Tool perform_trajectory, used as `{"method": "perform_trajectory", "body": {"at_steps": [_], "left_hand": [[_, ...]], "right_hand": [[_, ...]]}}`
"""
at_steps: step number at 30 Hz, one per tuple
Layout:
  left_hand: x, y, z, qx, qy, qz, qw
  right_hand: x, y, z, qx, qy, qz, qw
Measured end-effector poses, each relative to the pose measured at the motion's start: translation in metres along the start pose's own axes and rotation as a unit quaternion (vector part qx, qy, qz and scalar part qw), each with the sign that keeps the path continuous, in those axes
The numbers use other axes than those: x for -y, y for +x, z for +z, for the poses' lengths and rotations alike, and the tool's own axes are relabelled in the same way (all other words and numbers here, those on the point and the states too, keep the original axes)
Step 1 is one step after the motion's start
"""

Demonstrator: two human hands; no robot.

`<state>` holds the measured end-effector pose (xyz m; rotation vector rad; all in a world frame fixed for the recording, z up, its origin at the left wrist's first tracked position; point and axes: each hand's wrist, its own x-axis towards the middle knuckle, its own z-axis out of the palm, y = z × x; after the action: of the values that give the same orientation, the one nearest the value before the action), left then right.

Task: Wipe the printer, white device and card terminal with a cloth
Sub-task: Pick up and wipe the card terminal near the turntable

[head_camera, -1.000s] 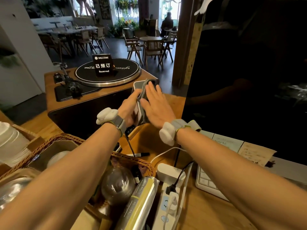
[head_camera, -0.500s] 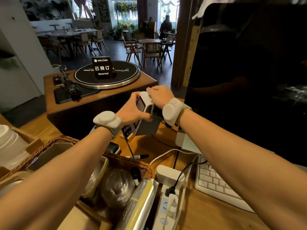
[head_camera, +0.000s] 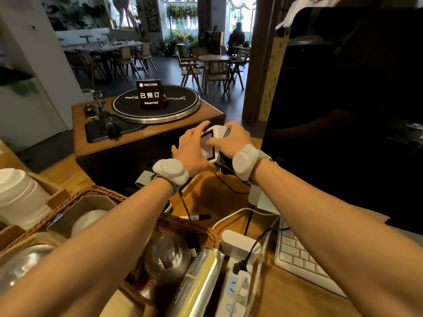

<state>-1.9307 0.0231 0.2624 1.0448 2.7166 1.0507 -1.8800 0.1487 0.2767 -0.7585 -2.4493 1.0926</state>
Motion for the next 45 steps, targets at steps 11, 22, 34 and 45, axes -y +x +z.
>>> {"method": "perform_trajectory", "body": {"at_steps": [11, 22, 34, 45], "left_hand": [[-0.004, 0.01, -0.006, 0.119, -0.579, -0.301, 0.748], [0.003, 0.005, 0.012, 0.126, -0.453, -0.284, 0.836], [0.0, -0.002, 0.013, 0.119, -0.433, -0.2, 0.871], [-0.009, -0.001, 0.006, 0.046, -0.408, -0.189, 0.892]], "right_hand": [[-0.007, -0.024, 0.012, -0.096, 0.038, -0.132, 0.986], [0.02, -0.02, -0.002, -0.091, 0.154, -0.131, 0.975], [0.007, -0.006, 0.001, 0.067, -0.199, -0.167, 0.963], [-0.001, -0.019, 0.016, 0.096, -0.141, -0.173, 0.97]]}}
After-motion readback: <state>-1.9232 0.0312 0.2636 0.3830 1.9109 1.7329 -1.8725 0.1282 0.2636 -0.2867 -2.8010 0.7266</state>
